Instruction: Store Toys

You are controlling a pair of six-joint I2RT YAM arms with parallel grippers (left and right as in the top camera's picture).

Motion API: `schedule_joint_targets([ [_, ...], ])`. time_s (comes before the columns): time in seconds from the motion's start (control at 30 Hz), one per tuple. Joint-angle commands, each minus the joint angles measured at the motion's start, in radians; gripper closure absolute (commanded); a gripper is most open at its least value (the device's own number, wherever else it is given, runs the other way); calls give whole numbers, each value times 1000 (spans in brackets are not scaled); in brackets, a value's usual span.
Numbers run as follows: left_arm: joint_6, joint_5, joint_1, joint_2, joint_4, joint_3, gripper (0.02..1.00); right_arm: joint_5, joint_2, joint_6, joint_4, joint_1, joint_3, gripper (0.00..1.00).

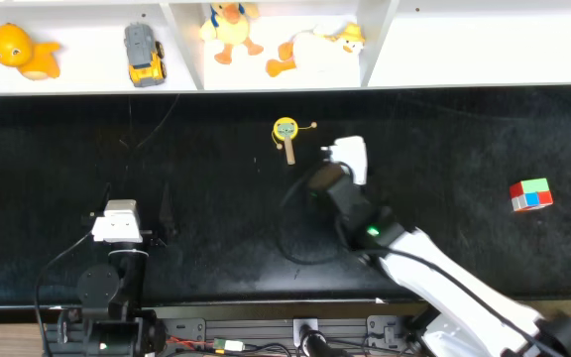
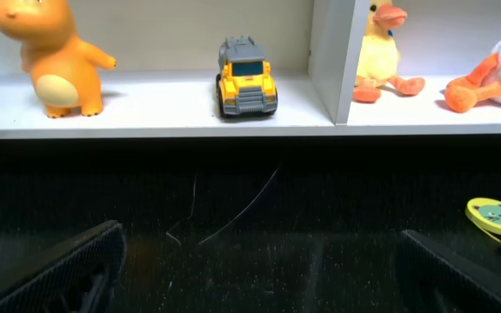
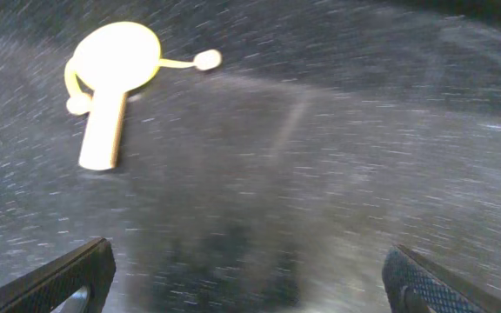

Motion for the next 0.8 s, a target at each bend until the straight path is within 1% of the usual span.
schedule_joint_targets([
  [0.03,19,-8,6,-10,-3,-2,20,-79,130,90,3,44,116,5],
  [0.17,19,-8,6,-10,-3,-2,20,-87,240,90,3,70,214,1],
  [0.23,19,-8,6,-10,-3,-2,23,-89,283,107,-2,76,256,45],
  [0.3,19,-8,6,-10,-3,-2,20,-89,323,124,-4,76,290,45],
  [0.43,19,-8,6,-10,-3,-2,20,-80,374,170,-3,75,314,36],
  [0.5,19,-8,6,-10,-3,-2,20,-70,394,201,1,75,316,5],
  [0.57,19,-8,6,-10,-3,-2,20,-66,410,230,6,75,316,5],
  [0.67,19,-8,6,-10,-3,-2,20,-63,431,229,26,75,316,5],
  [0.8,19,-8,6,-10,-3,-2,20,-40,457,229,54,72,316,5],
])
